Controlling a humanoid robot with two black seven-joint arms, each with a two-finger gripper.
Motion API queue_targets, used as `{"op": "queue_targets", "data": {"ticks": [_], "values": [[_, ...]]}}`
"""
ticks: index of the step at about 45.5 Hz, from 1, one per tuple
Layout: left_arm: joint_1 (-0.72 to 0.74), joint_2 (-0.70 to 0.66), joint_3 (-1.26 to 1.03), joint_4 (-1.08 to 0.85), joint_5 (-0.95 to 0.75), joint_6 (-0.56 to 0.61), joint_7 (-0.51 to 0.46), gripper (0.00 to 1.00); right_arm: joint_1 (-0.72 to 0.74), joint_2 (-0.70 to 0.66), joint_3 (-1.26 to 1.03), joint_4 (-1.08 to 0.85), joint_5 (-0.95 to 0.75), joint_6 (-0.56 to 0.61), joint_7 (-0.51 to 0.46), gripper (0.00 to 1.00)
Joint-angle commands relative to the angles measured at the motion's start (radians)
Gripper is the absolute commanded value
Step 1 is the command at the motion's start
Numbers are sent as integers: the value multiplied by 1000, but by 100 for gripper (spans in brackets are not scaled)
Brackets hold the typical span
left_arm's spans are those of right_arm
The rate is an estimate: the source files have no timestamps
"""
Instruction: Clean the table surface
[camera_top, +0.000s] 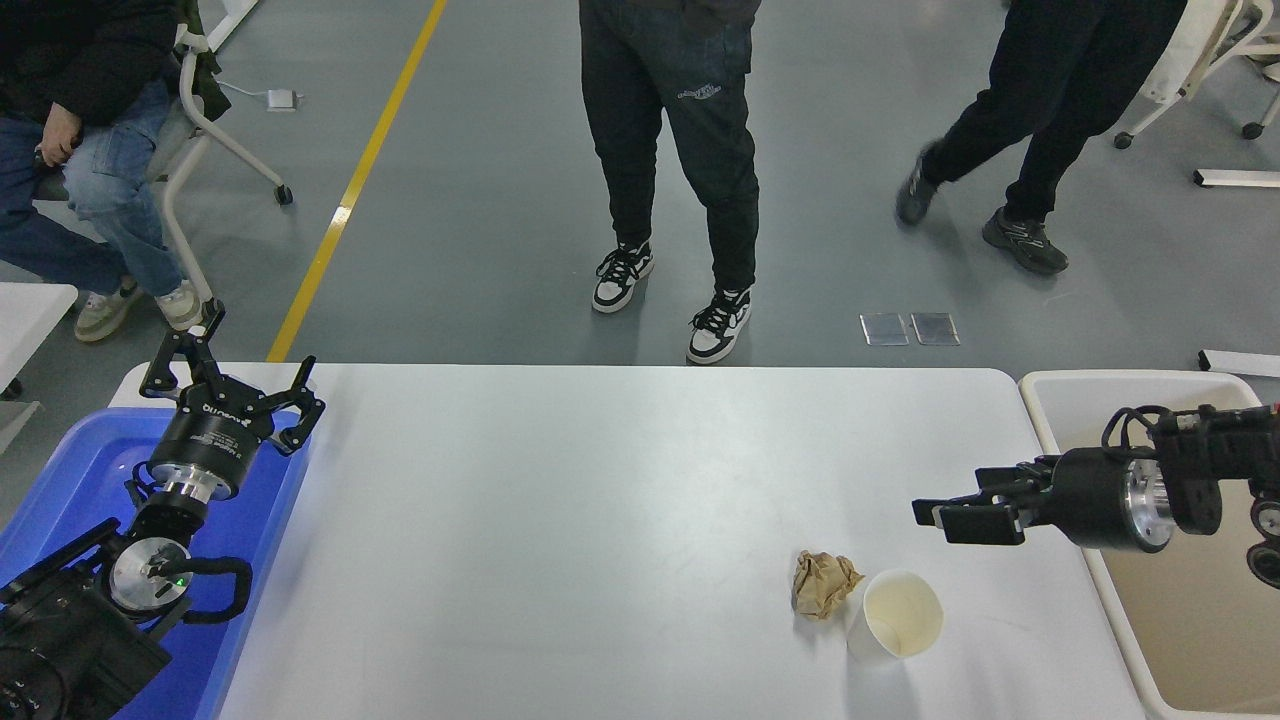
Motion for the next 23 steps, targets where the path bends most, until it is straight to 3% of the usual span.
{"op": "queue_targets", "data": {"ticks": [1,23], "values": [[0,0,0,0,0,0,0,100,64,26,-103,7,-60,-1,0,100],[0,0,0,0,0,0,0,100,78,157,-187,-47,-106,-8,0,100]]}}
